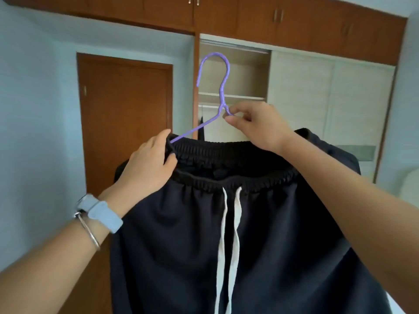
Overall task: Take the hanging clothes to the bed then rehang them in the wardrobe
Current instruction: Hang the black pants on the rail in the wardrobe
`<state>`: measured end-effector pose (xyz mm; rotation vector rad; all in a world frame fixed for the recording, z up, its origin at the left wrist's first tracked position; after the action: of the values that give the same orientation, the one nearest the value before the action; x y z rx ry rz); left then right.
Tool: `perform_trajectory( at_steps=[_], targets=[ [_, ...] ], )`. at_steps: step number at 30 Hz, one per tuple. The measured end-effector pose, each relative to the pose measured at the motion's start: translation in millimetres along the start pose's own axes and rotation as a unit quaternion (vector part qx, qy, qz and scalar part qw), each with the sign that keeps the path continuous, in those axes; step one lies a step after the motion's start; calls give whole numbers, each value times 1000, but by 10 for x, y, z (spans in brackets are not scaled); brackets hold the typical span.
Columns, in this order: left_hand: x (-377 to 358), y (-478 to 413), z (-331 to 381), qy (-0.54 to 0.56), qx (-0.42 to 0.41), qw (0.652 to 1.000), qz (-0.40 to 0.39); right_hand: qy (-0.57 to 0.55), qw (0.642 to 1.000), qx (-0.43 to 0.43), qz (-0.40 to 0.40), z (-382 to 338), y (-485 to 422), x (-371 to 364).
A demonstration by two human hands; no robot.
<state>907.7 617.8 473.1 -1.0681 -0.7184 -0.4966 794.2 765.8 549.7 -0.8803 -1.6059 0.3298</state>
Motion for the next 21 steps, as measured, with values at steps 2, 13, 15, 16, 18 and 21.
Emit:
perform_trajectory(
  at_steps=[2, 13, 15, 16, 18, 21],
  targets=[
    [-123, -209, -371, -27, 5, 1000, -9, 9, 1000, 10, -4, 4, -206, -267],
    [-1013, -1322, -1839, 28, 21, 993, -113, -36, 996, 54, -68, 678, -1348, -1923],
    [-1223, -1580, -2092, 71, 40, 987, -141, -45, 995, 66, -65, 867, -1649, -2181],
    [-1338, -1709, -2222, 96, 52, 982, -156, -53, 994, 71, -63, 960, -1810, -2295],
    [-1493, -1979, -2439, 119, 65, 979, -152, -86, 991, 81, -61, 1154, -2170, -2511],
    [-1517, -2442, -2687, 20, 46, 997, -51, -132, 985, 86, -68, 1403, -2703, -2844]
  ],
)
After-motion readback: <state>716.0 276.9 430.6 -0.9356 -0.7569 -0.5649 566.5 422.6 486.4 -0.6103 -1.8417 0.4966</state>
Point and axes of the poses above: each hand's wrist, its own y-axis away from the middle knuckle, its own x-axis out of the back of the hand, z = x × y, the point moved 10 cm from there along -y, towards the middle knuckle, and after that the axes turned 9 degrees about -z, right-handed, at the moved point
